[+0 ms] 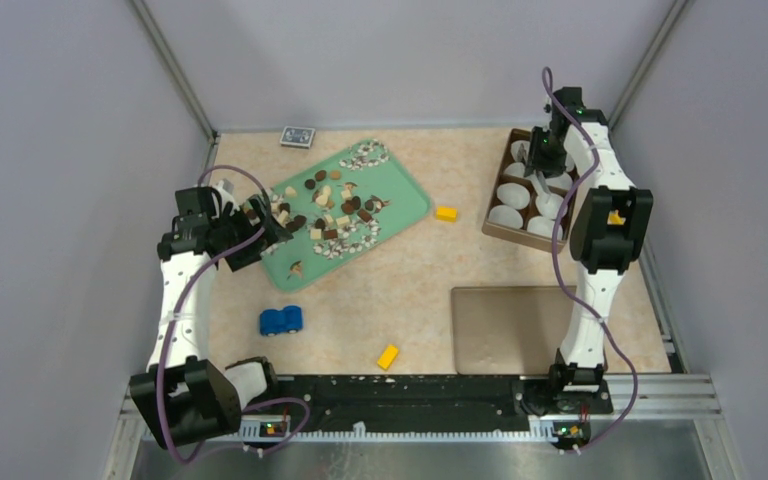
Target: Pack the chocolate
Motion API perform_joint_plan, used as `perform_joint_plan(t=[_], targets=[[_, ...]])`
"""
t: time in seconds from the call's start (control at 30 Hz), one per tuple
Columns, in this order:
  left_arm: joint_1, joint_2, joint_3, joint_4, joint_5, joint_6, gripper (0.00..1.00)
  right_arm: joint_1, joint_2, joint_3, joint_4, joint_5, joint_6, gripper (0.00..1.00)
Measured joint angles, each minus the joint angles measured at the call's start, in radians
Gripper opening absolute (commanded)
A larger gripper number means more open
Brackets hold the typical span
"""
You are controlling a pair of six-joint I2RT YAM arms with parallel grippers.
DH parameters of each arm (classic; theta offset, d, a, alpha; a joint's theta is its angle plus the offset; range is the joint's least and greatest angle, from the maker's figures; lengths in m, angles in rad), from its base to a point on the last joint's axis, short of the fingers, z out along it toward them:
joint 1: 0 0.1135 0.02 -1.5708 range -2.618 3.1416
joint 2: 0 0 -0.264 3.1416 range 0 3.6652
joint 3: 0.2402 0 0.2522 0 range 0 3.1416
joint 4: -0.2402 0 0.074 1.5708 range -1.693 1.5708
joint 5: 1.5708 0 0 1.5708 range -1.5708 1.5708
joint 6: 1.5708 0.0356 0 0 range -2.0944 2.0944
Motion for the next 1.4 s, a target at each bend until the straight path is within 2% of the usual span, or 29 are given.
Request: perform_joint_plan(t=[0.17, 0.43, 0.87, 1.4], targets=[[0.0, 0.0, 0.002, 0.0, 0.0, 0.0, 0.99, 0.0, 0.0, 0.0, 0.006, -0.004, 0.001, 0.41], [0.0, 0.0, 0.004, -0.002, 0.0, 0.0, 0.99, 0.0, -0.002, 0.0, 0.021, -0.002, 0.004, 0.29], [0.0, -0.002, 0.004, -0.003, 0.005, 0.0, 0.99, 0.007, -0.1, 0.032, 0.021, 0.008, 0.012, 0.3], [-0.002, -0.023, 0.004, -0.008, 0.005, 0.0, 0.99, 0.011, -0.066, 0.032, 0.01, 0.02, 0.011, 0.31]])
